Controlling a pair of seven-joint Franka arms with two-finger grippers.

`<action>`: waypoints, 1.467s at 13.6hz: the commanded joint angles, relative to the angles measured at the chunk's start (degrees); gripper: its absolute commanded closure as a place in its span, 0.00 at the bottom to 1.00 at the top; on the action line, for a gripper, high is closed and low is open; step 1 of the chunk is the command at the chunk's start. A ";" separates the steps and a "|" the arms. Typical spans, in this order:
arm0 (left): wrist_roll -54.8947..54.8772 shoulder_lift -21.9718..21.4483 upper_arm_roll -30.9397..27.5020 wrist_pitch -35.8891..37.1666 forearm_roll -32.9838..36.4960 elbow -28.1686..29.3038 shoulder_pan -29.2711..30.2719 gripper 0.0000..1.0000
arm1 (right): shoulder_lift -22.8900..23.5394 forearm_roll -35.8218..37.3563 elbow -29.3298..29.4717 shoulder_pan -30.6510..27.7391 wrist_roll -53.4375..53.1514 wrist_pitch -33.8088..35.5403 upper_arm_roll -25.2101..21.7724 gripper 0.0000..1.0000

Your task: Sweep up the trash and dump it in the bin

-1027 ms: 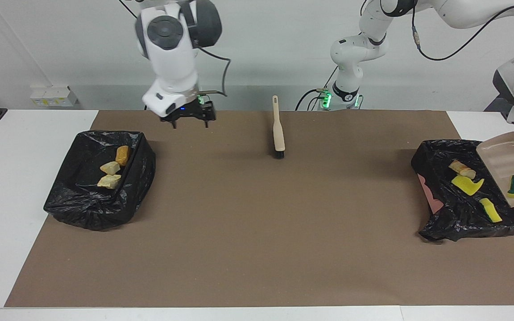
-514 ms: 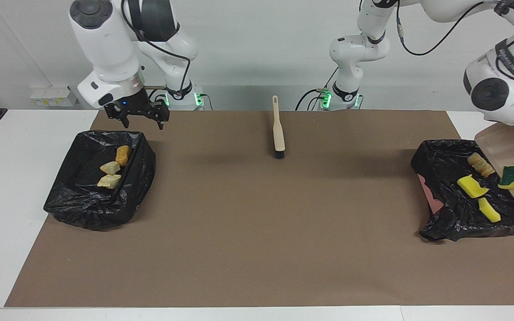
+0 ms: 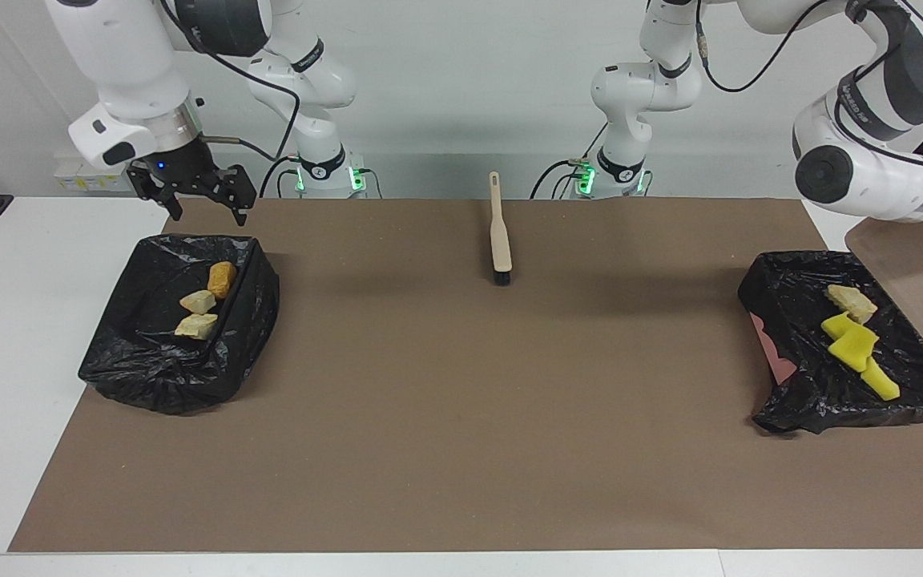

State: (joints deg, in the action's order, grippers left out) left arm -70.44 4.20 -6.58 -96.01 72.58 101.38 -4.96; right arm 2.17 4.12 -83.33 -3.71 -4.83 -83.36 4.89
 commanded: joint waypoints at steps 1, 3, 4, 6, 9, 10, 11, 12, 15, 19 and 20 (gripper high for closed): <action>7.04 -2.09 -0.37 0.03 -9.68 1.54 -2.77 1.00 | -2.78 -2.63 -1.65 0.03 -0.53 1.09 -1.55 0.00; 12.41 -2.00 -0.36 -0.23 -24.25 1.54 -3.22 1.00 | -2.78 -2.72 -1.66 0.02 -0.79 1.01 -1.64 0.00; 14.78 -2.00 -0.36 -0.32 -30.16 1.54 -3.83 1.00 | -2.78 -2.72 -1.74 0.02 -0.88 1.01 -1.64 0.00; 22.24 -1.65 -0.45 -0.41 -40.80 1.54 -6.46 1.00 | -2.78 -2.72 -1.74 0.02 -0.88 0.92 -1.64 0.00; 35.68 -0.95 -0.45 -0.58 -54.62 1.45 -10.49 1.00 | -2.78 -2.89 -1.66 0.72 -0.79 0.92 -1.11 0.00; 41.47 0.27 -0.45 -0.67 -56.30 1.28 -13.38 1.00 | -2.78 -2.89 -1.74 0.73 -0.62 0.92 -1.11 0.00; 49.62 2.28 -0.45 -1.45 -58.50 0.49 -16.37 1.00 | -2.78 -3.24 -1.74 0.73 -0.53 1.27 -1.11 0.00; 55.62 4.48 -0.45 -2.50 -62.61 -1.17 -18.75 1.00 | -2.87 -4.11 -1.74 0.73 -1.05 1.54 -1.11 0.00; 71.44 11.24 -0.45 -3.65 -68.96 -6.87 -25.53 1.00 | -3.13 -4.91 -2.53 -0.15 -0.44 0.84 -1.20 0.00; 85.53 18.99 -0.45 -7.50 -75.90 -14.54 -30.37 1.00 | -2.35 -4.65 -2.10 -0.68 4.64 0.57 -1.99 0.00; 88.34 19.96 -0.45 -10.57 -76.62 -14.54 -32.29 1.00 | -2.34 -4.91 -2.18 -0.77 4.57 0.57 -1.99 0.00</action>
State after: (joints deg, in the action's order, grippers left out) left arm 13.54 21.58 -5.81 -103.79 -1.78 89.81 -35.01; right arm 0.13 0.51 -84.56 -3.62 -2.56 -82.21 2.96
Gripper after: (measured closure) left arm 0.674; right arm 0.000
